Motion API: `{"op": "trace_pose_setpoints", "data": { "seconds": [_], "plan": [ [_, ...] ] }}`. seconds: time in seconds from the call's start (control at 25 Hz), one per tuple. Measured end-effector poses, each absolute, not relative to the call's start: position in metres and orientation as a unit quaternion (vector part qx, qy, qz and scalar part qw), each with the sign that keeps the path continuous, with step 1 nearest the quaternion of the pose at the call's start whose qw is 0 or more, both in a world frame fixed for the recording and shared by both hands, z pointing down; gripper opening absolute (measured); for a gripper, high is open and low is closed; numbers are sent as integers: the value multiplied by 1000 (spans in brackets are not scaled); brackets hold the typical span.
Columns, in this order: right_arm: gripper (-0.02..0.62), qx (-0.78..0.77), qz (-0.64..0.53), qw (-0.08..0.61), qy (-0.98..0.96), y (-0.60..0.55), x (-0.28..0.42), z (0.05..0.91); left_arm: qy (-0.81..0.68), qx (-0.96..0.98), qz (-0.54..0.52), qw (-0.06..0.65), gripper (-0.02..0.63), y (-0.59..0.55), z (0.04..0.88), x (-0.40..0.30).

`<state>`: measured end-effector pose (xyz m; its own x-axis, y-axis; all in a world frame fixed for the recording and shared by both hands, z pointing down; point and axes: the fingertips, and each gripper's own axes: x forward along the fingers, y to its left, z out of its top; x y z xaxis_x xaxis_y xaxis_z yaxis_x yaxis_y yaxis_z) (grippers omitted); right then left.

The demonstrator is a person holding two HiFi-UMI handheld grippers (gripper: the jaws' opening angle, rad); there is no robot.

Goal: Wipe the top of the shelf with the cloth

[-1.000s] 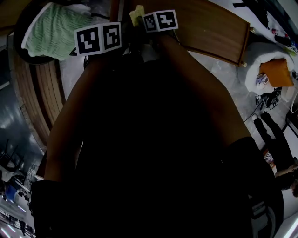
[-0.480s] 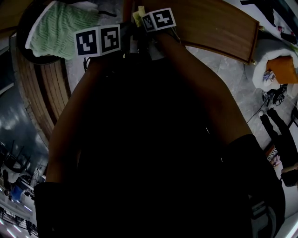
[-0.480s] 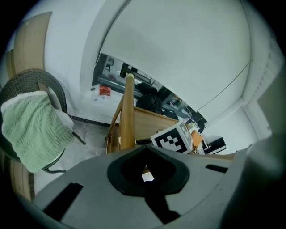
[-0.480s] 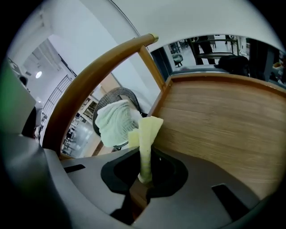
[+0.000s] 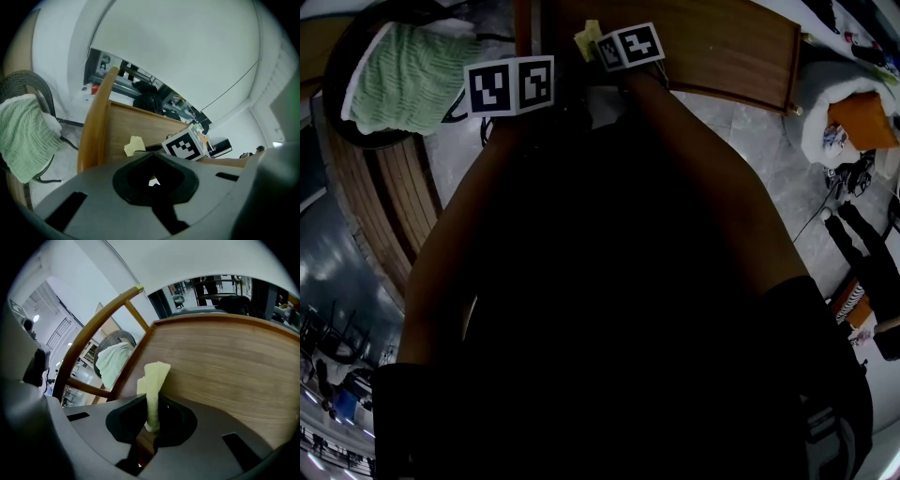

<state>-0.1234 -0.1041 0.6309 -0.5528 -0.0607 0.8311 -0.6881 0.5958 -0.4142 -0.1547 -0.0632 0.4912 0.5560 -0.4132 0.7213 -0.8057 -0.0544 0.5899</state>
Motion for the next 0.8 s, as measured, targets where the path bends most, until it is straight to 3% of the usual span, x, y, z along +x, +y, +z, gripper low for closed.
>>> {"op": "trace_pose_setpoints", "data": {
  "seconds": [0.8],
  "plan": [
    [48,281,390,405,-778,-145,103,624,-418,693,172,562,11,-97,510,37]
  ]
}}
